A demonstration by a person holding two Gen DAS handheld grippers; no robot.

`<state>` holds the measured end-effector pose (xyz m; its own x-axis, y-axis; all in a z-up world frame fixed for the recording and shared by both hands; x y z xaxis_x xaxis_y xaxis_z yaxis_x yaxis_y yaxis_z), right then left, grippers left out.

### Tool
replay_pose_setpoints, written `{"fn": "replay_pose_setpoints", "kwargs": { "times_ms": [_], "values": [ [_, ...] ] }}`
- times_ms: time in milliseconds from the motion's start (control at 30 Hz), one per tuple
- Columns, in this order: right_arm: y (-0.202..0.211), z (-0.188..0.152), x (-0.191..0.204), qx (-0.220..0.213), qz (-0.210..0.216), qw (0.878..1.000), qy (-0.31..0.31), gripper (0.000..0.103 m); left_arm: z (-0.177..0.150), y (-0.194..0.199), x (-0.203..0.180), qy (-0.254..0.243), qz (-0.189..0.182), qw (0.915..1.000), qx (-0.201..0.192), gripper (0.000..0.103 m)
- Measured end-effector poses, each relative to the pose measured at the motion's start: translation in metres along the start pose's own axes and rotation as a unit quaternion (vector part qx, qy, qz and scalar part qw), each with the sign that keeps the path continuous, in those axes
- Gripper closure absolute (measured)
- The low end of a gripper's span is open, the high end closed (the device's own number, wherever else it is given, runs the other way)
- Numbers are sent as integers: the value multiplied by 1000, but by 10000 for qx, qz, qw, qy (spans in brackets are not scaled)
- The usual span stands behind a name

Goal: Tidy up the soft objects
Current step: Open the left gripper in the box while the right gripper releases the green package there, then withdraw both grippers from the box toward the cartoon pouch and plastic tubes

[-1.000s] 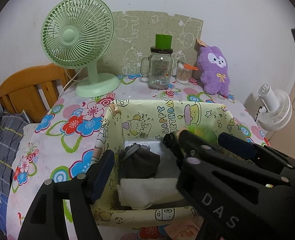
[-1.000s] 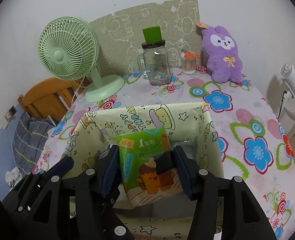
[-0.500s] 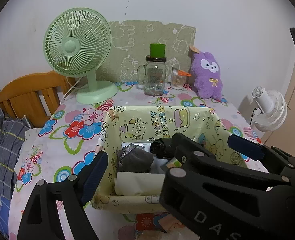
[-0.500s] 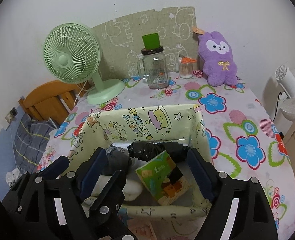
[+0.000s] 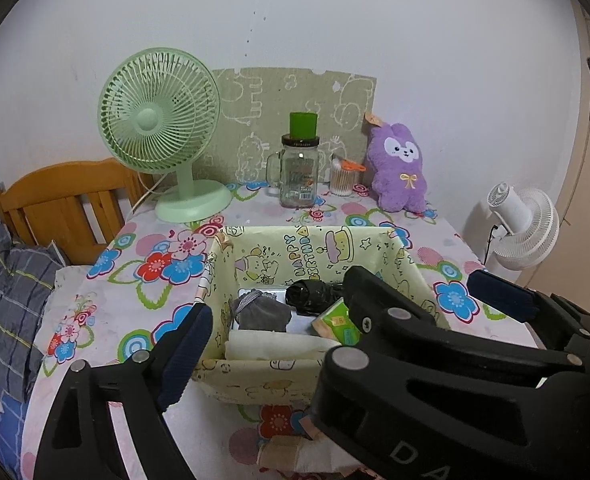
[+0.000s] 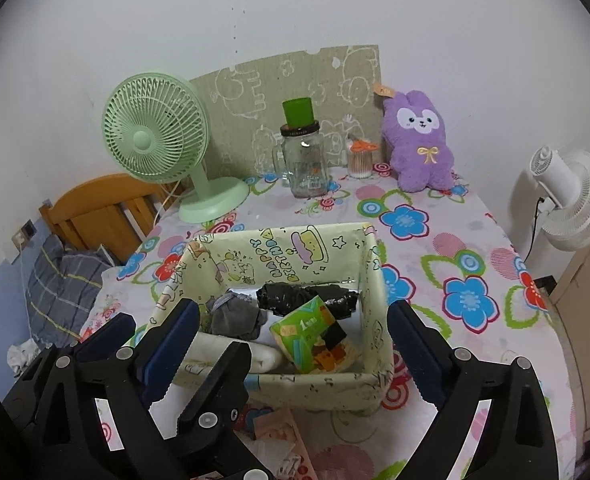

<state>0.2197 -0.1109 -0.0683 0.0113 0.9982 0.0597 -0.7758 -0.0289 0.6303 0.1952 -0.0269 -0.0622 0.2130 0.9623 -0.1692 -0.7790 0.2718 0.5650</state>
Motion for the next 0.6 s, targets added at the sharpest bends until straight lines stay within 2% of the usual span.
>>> {"fn": "replay_pose_setpoints", "kwargs": {
  "times_ms": [600],
  "values": [
    [52, -13, -8, -366, 53, 9993, -69, 6, -11, 42, -16, -93, 40, 9995, -296, 6]
  ]
}}
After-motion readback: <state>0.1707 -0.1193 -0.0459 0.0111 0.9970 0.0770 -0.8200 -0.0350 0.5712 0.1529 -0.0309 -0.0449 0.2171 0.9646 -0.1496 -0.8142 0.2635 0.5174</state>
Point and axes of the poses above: each gripper's, at about its wrist camera, not at the fingertips, and y roughly against the way its jaws point, x to its left, z to its top, the point moved 8 cm from there along -y, roughly the way its jaws point, and after that the axes turned 12 degrees about -z, right-handed, at the moved point
